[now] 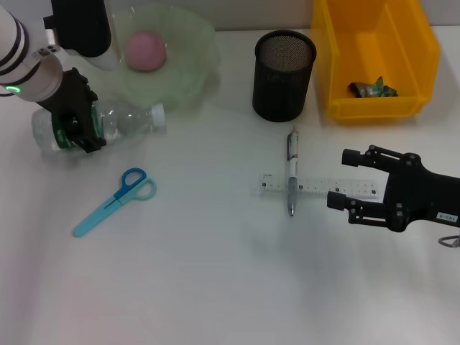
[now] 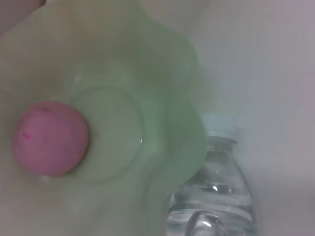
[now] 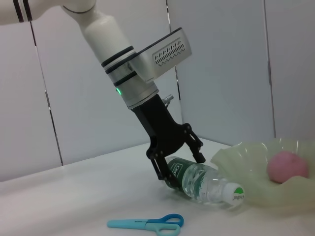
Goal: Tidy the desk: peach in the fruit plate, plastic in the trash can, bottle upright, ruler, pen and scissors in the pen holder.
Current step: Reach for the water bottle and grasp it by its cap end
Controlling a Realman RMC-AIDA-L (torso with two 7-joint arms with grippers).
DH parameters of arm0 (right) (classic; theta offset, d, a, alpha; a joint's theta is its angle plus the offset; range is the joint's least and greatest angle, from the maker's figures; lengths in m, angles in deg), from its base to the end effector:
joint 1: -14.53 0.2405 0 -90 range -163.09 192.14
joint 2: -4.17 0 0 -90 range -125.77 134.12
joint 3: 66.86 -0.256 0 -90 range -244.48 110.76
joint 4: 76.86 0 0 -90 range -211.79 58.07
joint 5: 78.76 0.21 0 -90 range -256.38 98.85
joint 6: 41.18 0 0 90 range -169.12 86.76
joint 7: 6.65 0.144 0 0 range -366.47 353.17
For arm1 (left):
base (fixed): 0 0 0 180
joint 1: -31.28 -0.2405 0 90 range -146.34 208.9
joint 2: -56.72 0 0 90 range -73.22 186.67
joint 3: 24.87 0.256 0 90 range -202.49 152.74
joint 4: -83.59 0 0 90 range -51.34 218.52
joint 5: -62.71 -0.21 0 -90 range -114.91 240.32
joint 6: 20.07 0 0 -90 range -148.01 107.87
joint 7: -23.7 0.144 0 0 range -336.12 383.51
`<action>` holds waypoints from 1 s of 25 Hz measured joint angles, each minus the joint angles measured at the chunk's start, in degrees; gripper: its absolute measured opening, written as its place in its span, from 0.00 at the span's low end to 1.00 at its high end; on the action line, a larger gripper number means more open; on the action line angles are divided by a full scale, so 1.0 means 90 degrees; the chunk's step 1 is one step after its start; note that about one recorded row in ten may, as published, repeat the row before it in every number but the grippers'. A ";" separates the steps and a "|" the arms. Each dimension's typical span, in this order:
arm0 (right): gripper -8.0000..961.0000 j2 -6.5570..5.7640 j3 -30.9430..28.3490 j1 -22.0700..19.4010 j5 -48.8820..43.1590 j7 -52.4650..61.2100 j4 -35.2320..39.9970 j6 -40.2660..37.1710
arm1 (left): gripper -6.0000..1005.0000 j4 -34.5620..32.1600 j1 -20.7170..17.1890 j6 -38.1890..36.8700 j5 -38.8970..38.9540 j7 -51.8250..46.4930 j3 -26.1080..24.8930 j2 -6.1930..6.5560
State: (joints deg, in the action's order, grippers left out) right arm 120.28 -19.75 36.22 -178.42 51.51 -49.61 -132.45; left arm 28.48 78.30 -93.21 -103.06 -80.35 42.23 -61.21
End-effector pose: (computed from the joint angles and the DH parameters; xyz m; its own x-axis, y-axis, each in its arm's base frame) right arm 0.2986 0.2804 -0.0066 0.7803 -0.1836 -0.5978 -0.3799 -0.8985 -0.2199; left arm -0.2158 0.4267 0.0190 0.8069 0.1554 -0.5698 -0.0947 -0.9182 -0.3846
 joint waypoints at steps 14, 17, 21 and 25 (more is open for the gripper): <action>0.84 0.0000 0.0000 -0.0004 -0.0001 0.0085 0.0000 -0.0013 | 0.83 -0.0313 -0.0052 -0.0291 0.0040 0.0087 0.0093 -0.0063; 0.84 0.0000 0.0000 0.0000 -0.0001 0.0093 0.0005 -0.0016 | 0.83 -0.0291 -0.0028 -0.0345 0.0051 0.0092 0.0117 -0.0072; 0.84 0.0000 -0.0009 0.0013 -0.0001 0.0101 0.0008 -0.0017 | 0.83 -0.0280 -0.0001 -0.0388 0.0110 0.0093 0.0268 -0.0091; 0.84 0.0000 -0.0015 0.0028 -0.0001 0.0103 0.0010 -0.0016 | 0.83 -0.0279 0.0006 -0.0334 0.0148 0.0089 0.0363 -0.0101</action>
State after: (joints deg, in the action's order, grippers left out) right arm 120.28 -19.89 36.47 -178.43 52.43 -49.52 -132.59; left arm 25.97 78.36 -96.22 -101.72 -79.55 45.49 -62.12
